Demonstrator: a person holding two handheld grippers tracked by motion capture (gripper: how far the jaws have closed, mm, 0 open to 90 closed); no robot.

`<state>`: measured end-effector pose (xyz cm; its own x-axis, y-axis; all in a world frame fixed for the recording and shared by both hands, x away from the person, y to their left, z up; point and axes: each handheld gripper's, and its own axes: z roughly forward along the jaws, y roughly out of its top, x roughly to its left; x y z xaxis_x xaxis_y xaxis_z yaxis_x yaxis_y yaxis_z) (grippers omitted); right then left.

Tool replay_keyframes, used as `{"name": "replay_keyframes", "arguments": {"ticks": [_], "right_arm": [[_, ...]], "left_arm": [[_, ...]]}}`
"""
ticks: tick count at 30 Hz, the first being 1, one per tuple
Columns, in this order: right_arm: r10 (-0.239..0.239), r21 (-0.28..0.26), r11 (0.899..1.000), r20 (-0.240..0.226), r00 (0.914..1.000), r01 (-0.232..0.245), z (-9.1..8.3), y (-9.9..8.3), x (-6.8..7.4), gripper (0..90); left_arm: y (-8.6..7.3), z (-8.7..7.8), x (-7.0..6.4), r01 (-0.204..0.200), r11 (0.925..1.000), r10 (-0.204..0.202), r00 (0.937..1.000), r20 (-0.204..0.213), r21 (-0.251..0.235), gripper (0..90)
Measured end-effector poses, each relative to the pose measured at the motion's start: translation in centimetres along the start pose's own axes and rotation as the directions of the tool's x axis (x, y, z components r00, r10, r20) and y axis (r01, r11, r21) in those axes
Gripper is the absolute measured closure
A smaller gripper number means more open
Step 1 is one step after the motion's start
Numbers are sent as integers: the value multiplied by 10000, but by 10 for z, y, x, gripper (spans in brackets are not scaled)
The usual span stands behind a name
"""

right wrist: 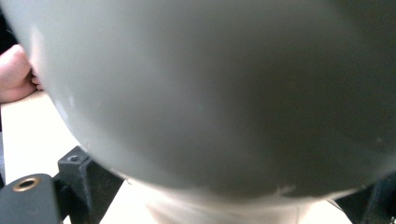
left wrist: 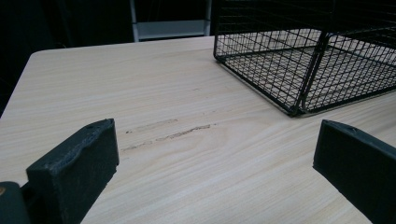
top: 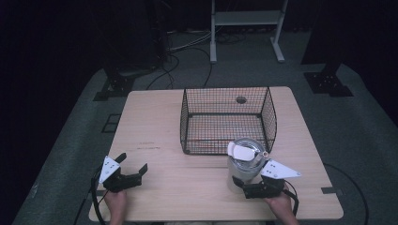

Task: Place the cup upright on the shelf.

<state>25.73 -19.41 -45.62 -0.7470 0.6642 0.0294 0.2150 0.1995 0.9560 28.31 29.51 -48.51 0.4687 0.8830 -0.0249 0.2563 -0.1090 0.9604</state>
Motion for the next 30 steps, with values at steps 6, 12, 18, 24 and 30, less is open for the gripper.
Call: {"name": "replay_keyframes", "arguments": {"ticks": [6, 12, 18, 24, 30], "right_arm": [[-100, -127, 9999, -141, 9998, 99, -2, 2, 2, 85], [-15, -292, 9996, -330, 9995, 6, -3, 13, 2, 85], [-81, -718, 9974, -674, 9977, 32, -5, 36, 1, 85], [-427, -936, 9950, -858, 9954, 346, -3, 58, -1, 85], [-338, -1122, 9935, -1130, 9930, 210, 1, 82, -8, 85]], "left_arm": [[0, 0, 0, -21, 10000, 21, 10000, -16, 5, 0], [0, 0, 0, -19, 10000, 19, 10000, -29, 10, 0], [0, 0, 0, -15, 10000, 15, 10000, -35, 15, 0], [0, 0, 0, 4, 10000, -4, 10000, -21, 18, 0], [0, 0, 0, 21, 10000, -21, 10000, -15, 14, 0]]}}
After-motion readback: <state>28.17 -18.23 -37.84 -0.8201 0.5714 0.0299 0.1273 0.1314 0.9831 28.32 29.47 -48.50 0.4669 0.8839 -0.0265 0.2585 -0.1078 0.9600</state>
